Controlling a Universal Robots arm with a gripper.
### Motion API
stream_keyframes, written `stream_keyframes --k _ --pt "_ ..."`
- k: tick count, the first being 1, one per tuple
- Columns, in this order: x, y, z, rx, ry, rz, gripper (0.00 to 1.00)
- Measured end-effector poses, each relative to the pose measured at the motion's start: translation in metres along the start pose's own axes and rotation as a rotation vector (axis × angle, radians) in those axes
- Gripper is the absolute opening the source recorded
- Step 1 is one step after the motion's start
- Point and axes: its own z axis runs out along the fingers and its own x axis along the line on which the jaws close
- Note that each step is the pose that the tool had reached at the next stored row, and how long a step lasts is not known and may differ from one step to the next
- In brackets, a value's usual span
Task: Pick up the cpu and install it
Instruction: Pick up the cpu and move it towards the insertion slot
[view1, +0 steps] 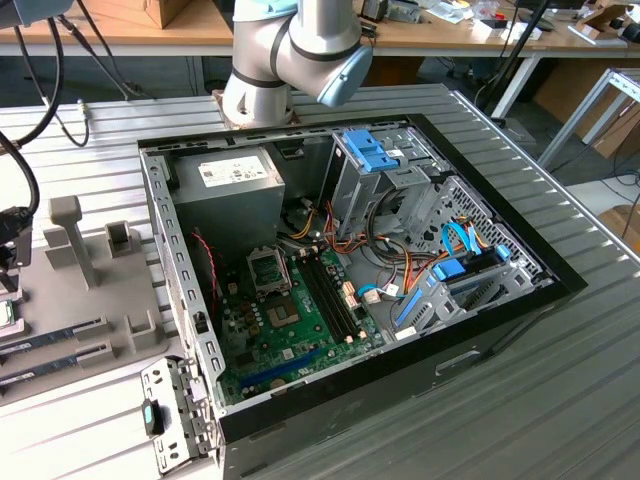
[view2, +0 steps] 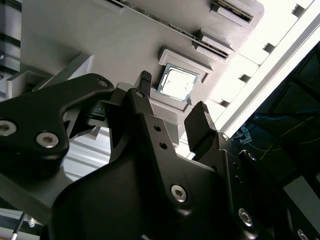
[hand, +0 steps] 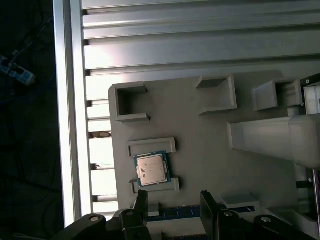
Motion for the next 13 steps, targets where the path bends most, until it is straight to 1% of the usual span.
stream_keyframes --k 13 --pt "0.0026 -0.0002 0.0003 -0.0001 -0.0001 0.000 0.54"
